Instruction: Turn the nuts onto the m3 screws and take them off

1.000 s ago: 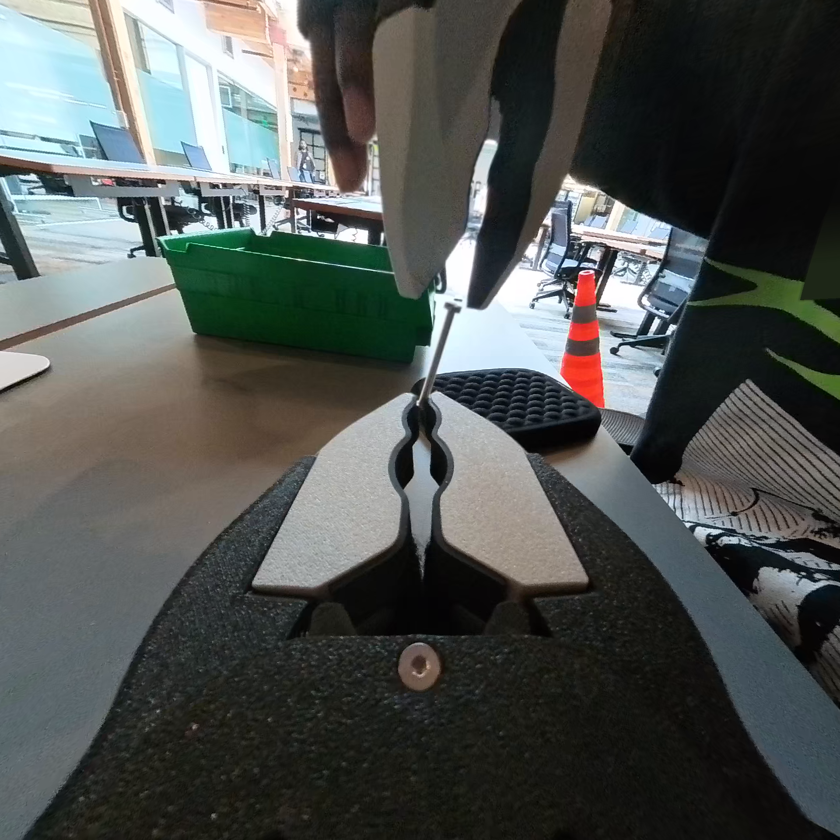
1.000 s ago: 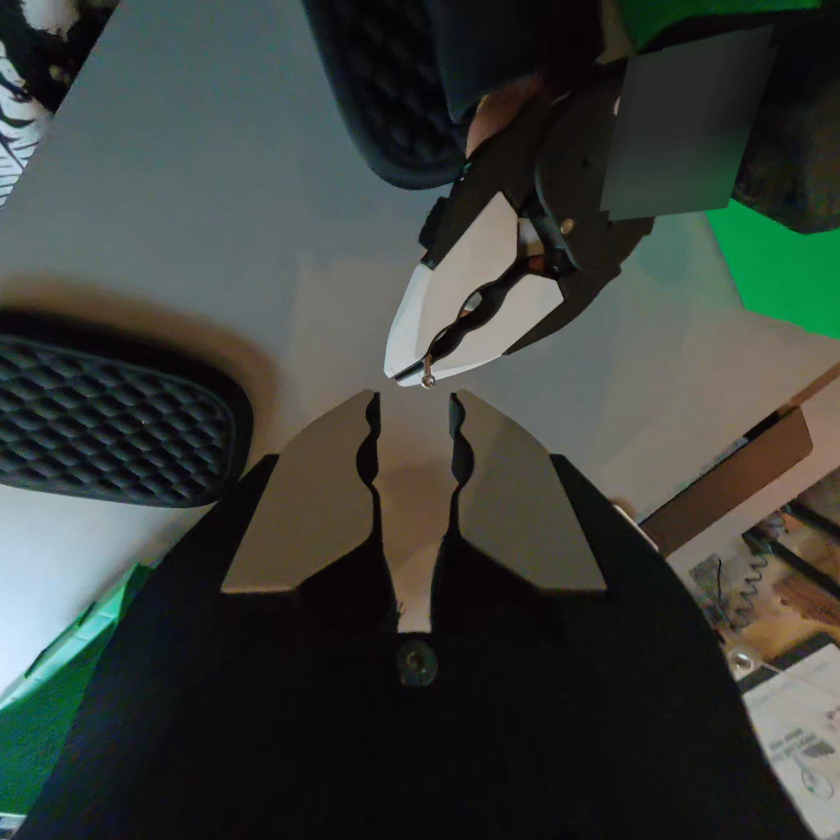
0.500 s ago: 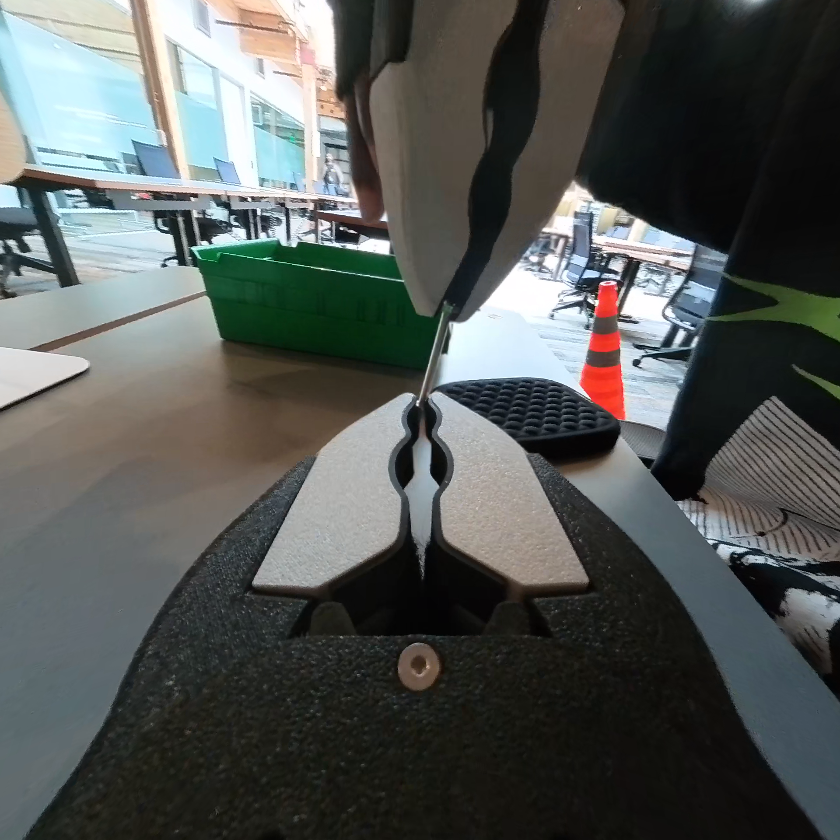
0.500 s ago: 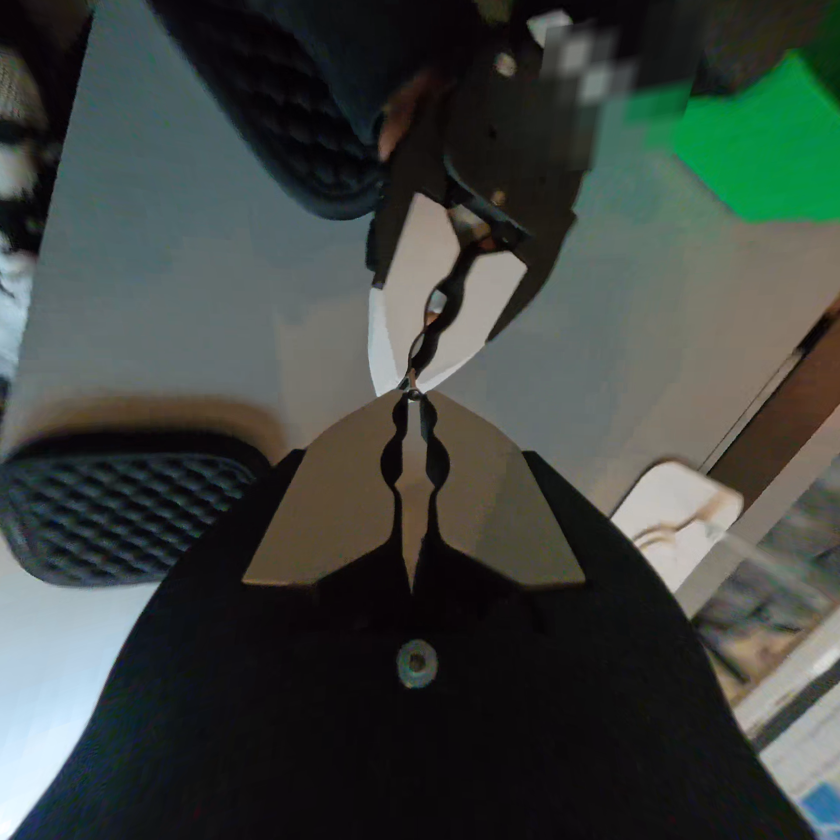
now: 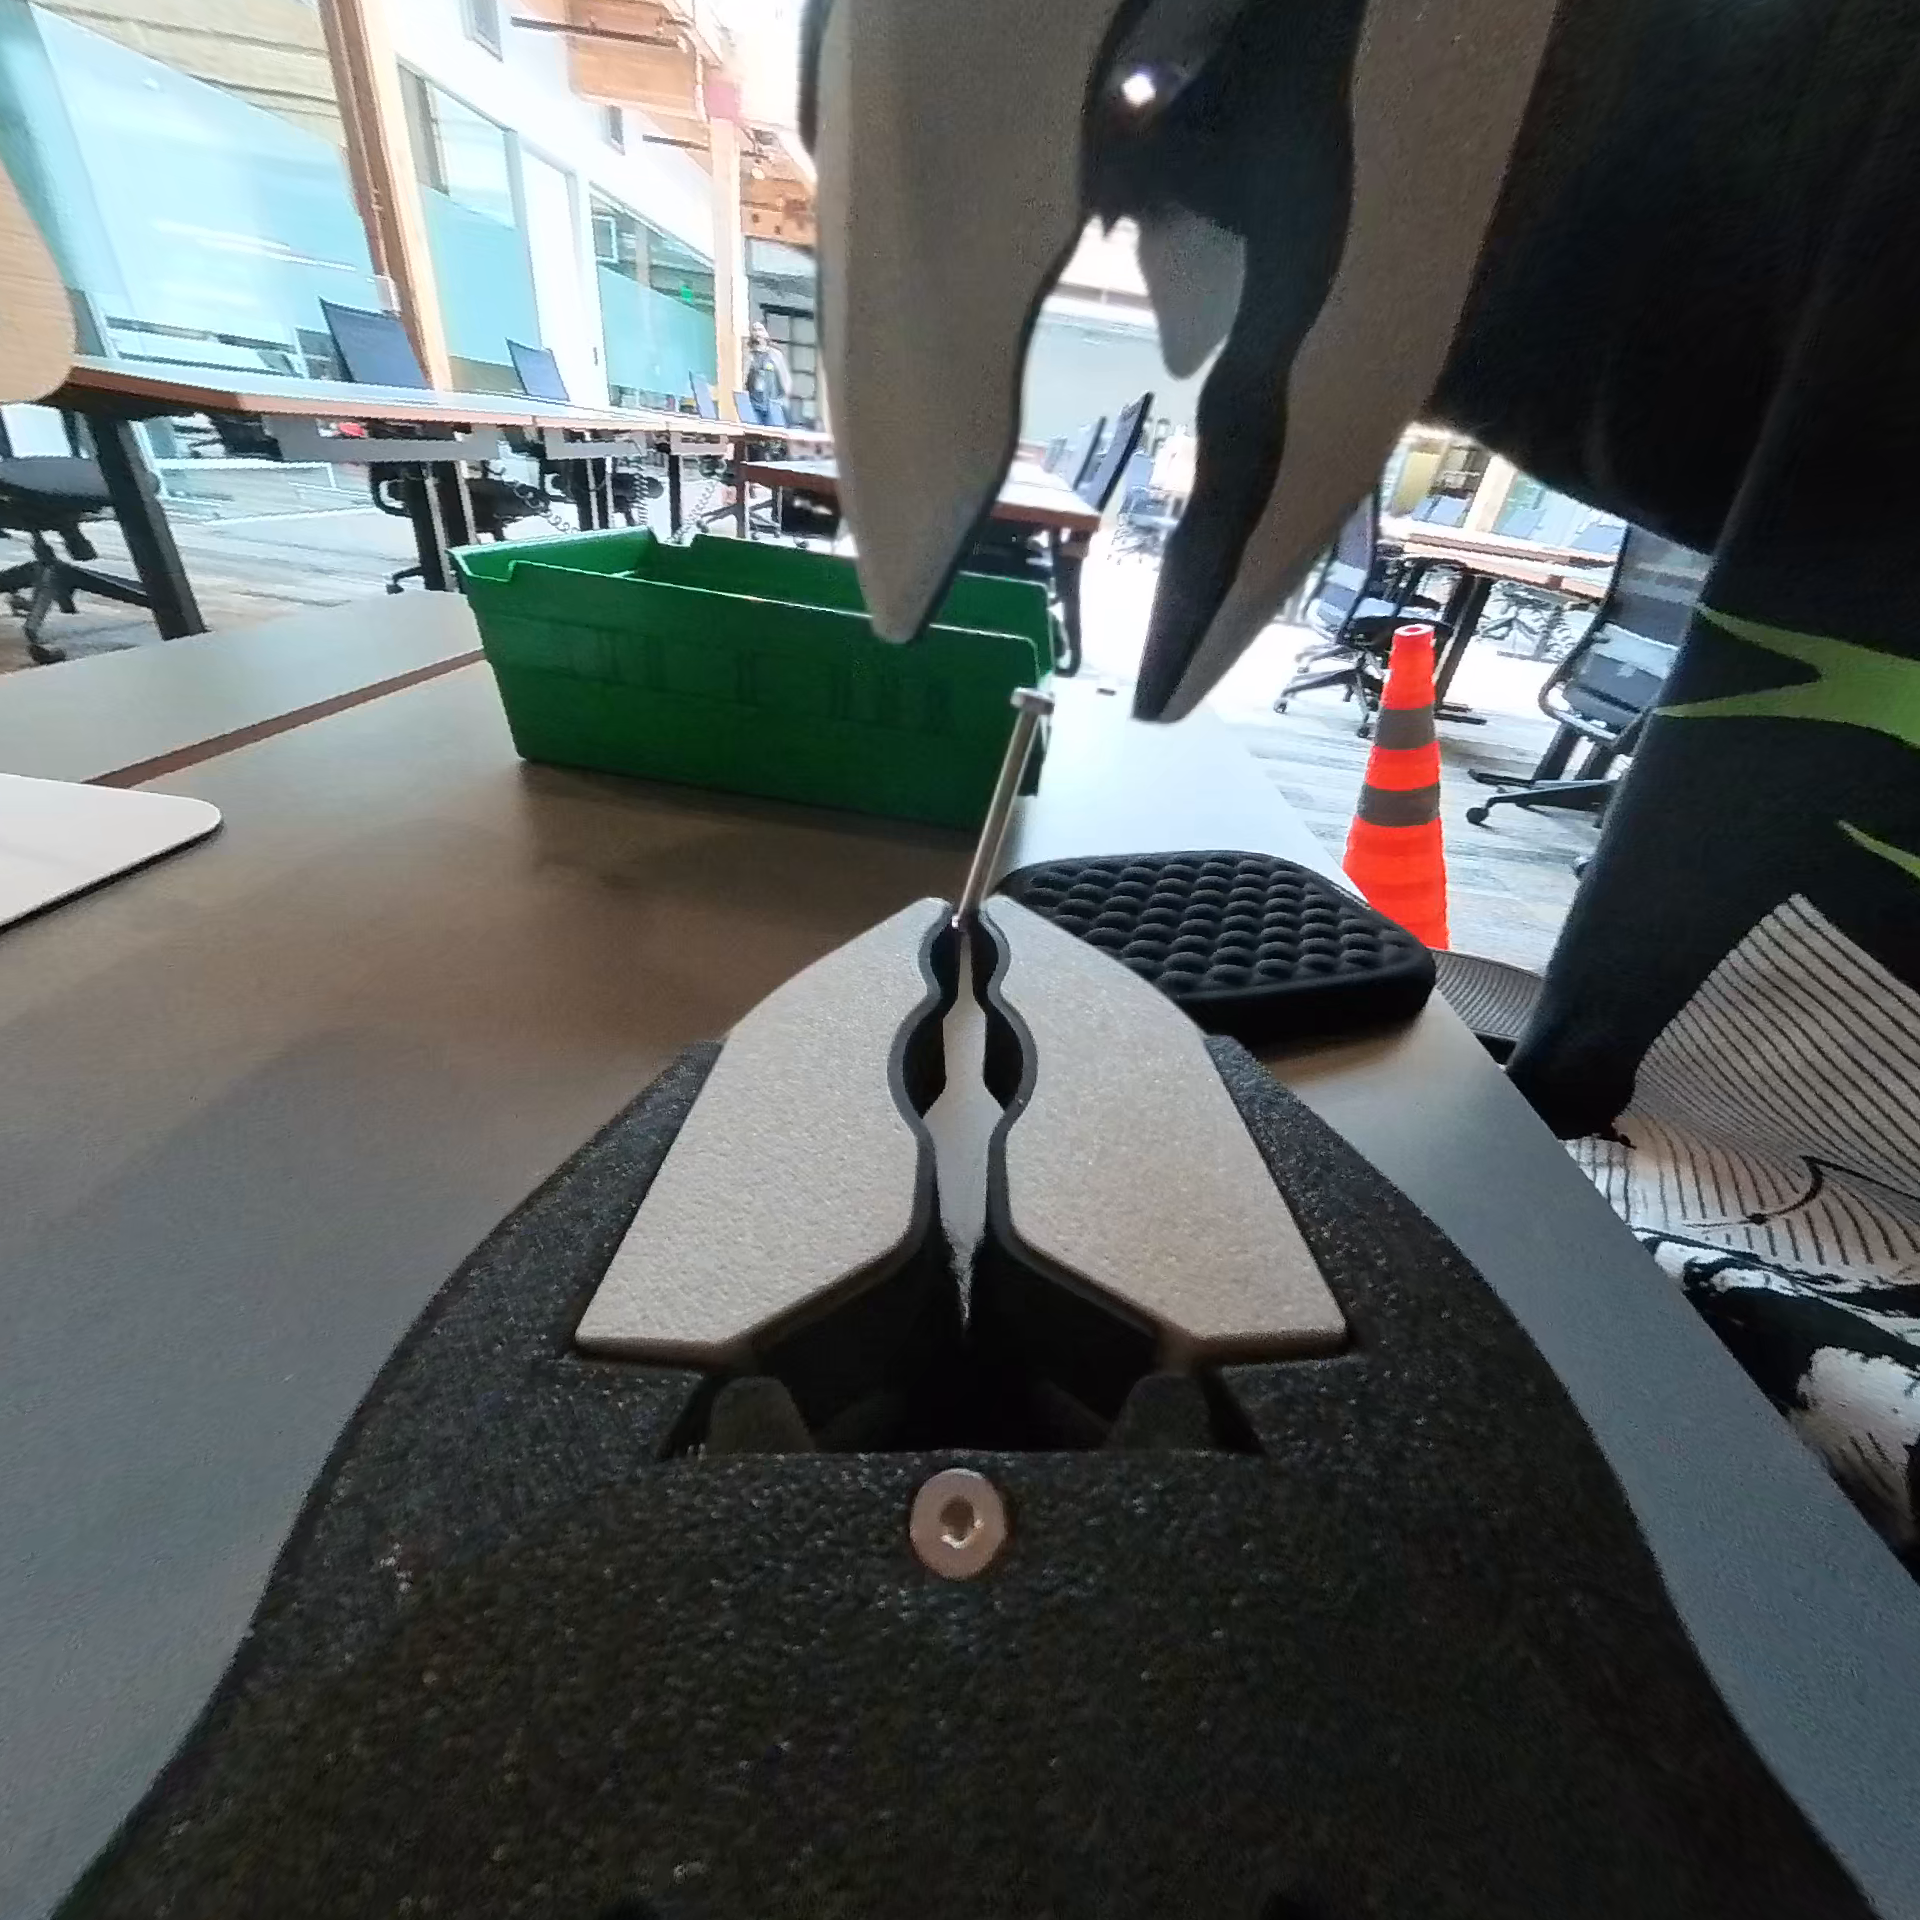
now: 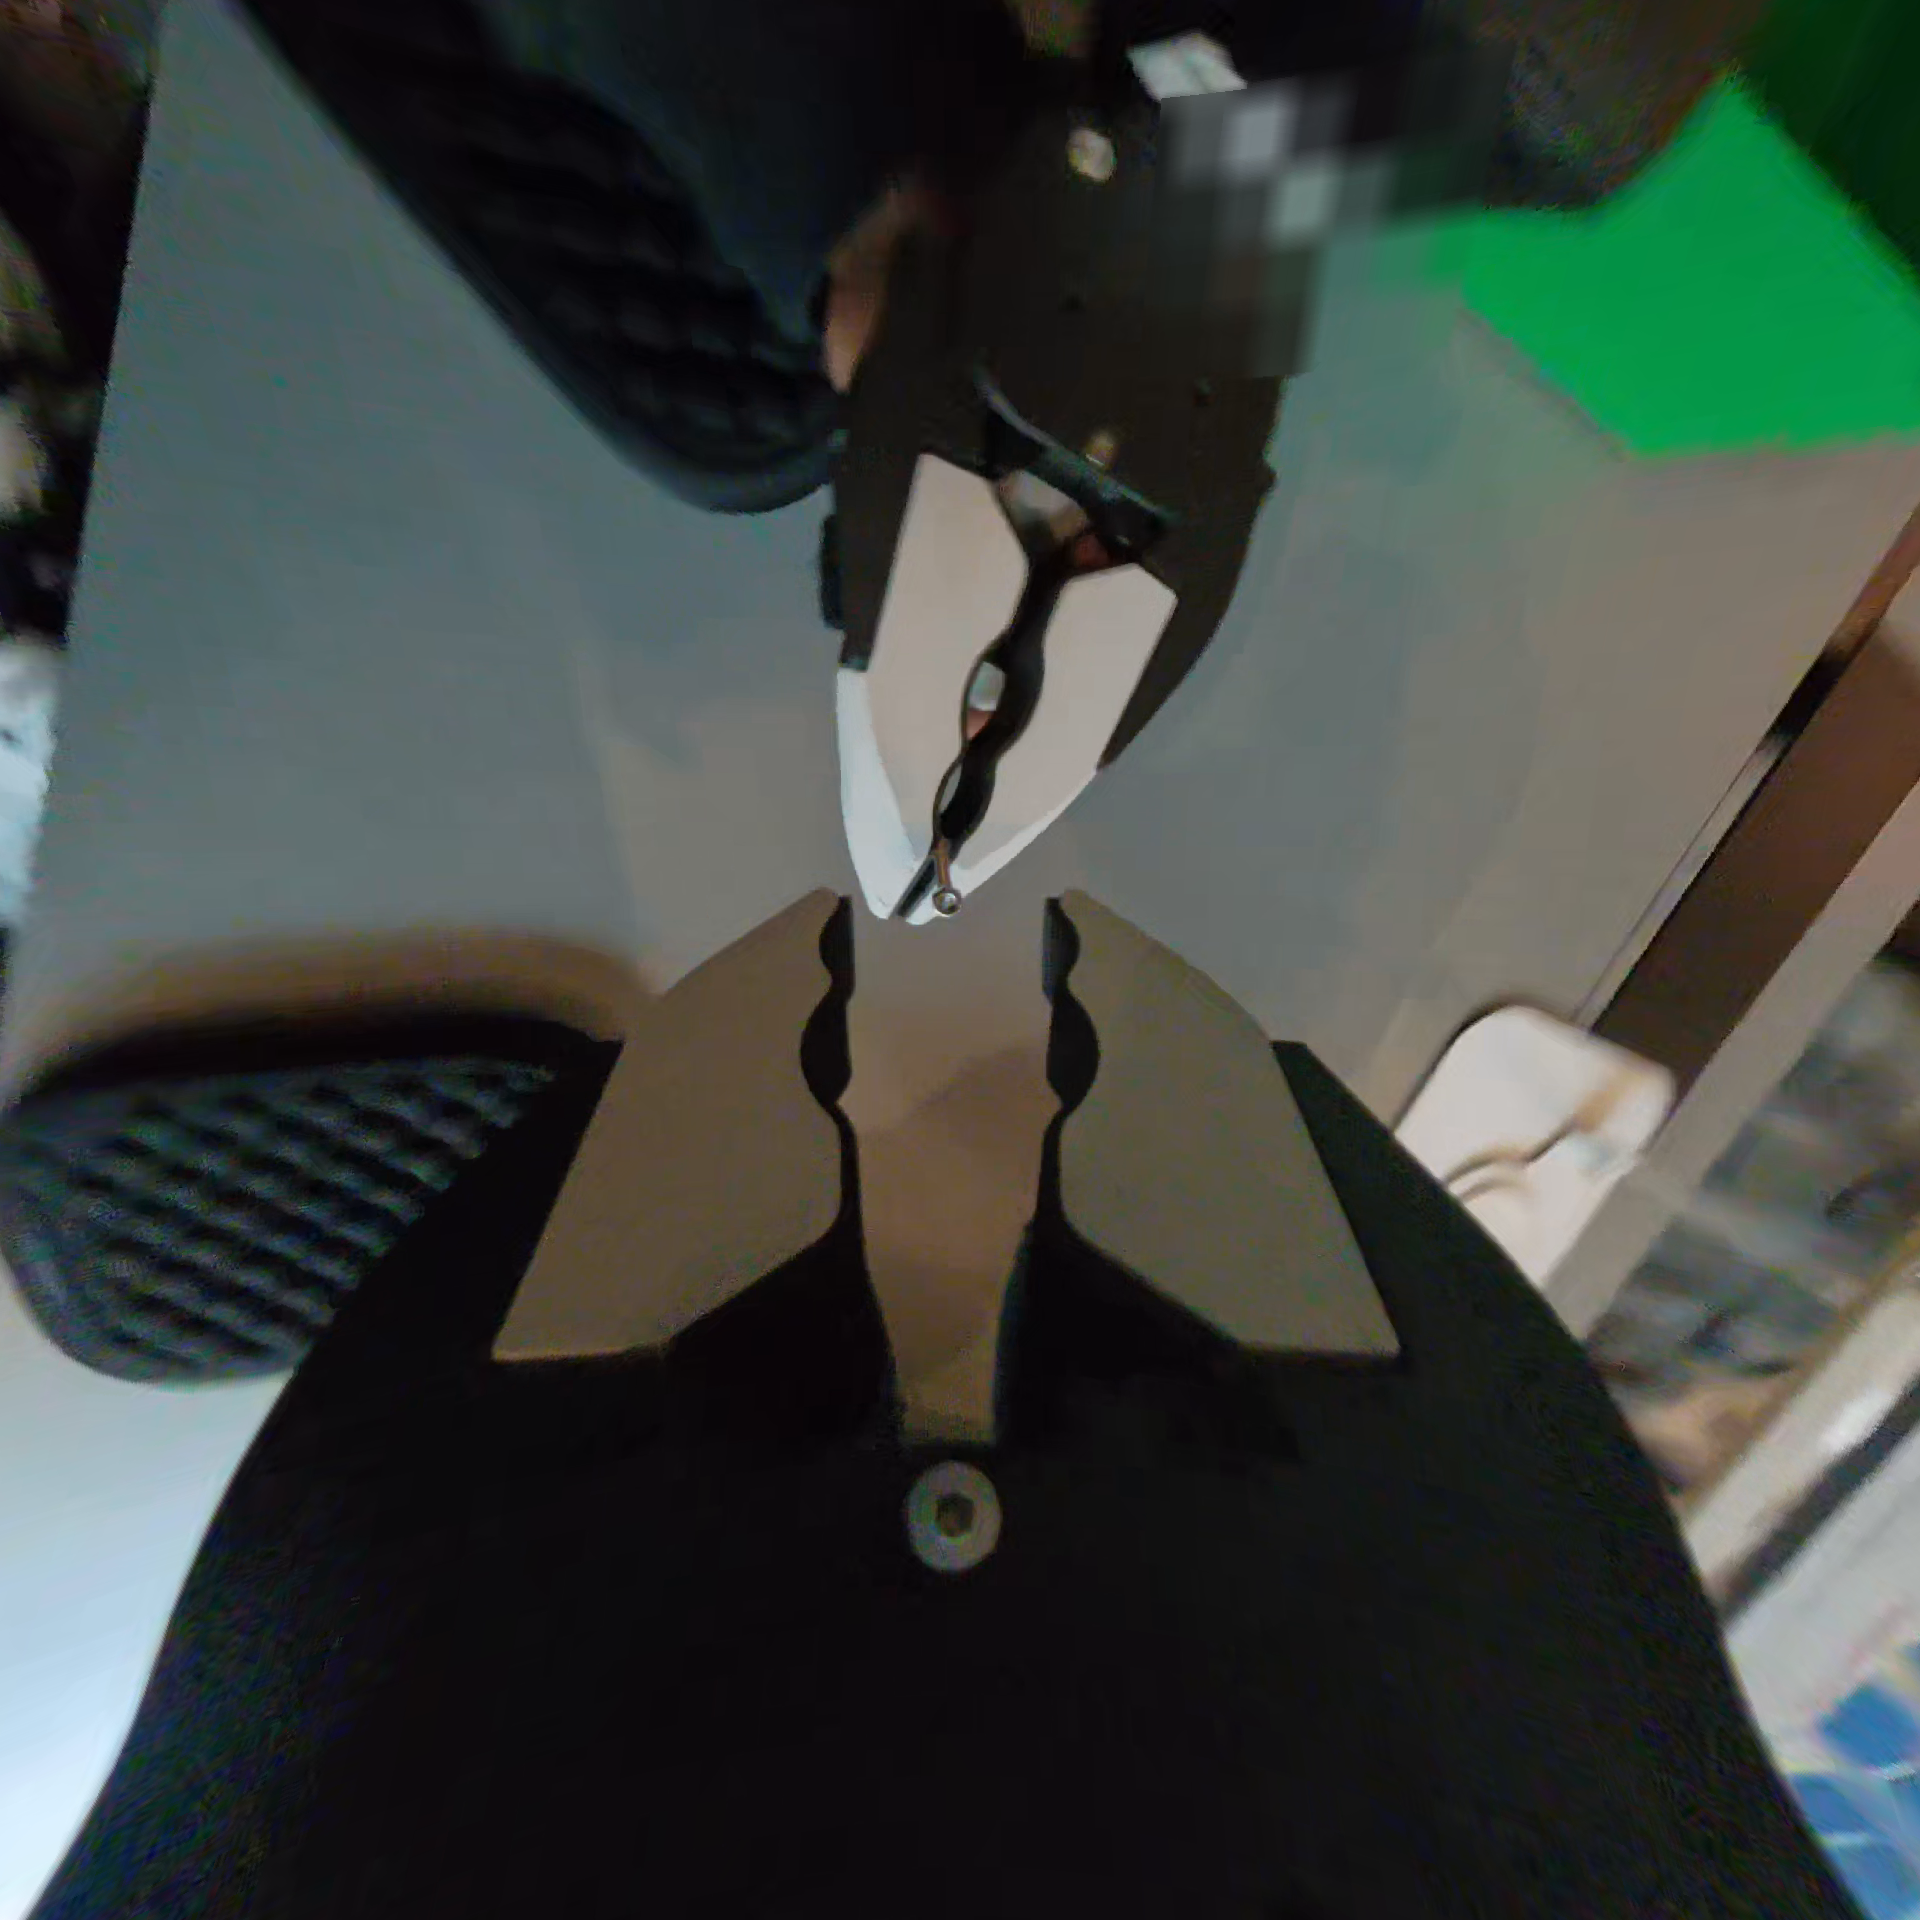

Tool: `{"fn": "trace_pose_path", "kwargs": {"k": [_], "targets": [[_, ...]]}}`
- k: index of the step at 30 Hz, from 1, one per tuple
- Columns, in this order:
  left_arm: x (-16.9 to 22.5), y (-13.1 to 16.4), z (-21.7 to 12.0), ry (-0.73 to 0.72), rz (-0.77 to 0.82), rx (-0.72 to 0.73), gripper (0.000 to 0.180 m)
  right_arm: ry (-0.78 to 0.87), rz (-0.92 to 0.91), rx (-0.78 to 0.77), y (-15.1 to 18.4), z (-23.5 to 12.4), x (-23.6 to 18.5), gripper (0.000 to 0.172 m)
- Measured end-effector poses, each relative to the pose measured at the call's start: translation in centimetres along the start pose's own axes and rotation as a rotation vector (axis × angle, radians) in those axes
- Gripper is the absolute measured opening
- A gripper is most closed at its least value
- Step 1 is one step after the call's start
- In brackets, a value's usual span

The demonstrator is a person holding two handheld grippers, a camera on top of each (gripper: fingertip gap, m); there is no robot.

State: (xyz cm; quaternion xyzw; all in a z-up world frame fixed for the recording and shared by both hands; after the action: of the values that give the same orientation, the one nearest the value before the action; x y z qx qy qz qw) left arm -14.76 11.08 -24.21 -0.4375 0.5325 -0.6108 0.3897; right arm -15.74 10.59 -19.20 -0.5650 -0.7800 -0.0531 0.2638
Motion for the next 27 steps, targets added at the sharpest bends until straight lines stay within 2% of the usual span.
{"fn": "trace_pose_path", "kwargs": {"k": [1,3,6,15,17,27], "targets": [[0.1,0.0,0.0,0.009,-0.007,0.003,0.001,-0.007,-0.109,0.03,-0.1,-0.2,-0.1,0.031],[0.2,0.0,0.1,0.021,-0.013,0.007,0.001,-0.026,-0.275,0.085,-0.3,-0.5,-0.4,0.026],[0.3,0.0,0.1,0.036,-0.02,0.011,0.001,-0.051,-0.39,0.093,-0.2,-0.2,-0.3,0.019],[0.6,0.0,0.2,0.056,-0.025,0.008,0.001,-0.068,-0.425,0.092,-0.2,0.4,-0.4,0.005],[0.5,-0.1,0.2,0.046,-0.02,0.011,0.001,-0.062,-0.32,0.058,-0.2,0.5,-0.2,0.005],[0.1,0.0,0.1,0.0,0.009,-0.005,0.001,0.012,0.465,-0.213,0.9,0.6,0.0,0.004]]}}
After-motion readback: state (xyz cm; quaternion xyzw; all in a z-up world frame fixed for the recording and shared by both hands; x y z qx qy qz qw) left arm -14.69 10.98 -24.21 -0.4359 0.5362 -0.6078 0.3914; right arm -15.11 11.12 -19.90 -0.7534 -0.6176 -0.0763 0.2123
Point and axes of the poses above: each gripper's, where its closed fingertips meet, z out along the fingers, y out of its underside, x = y × z across the jaws, the point moved 1 cm from there along -z, back along the fingers, and after that the axes turned 14 degrees about y, right-handed, at the moved point
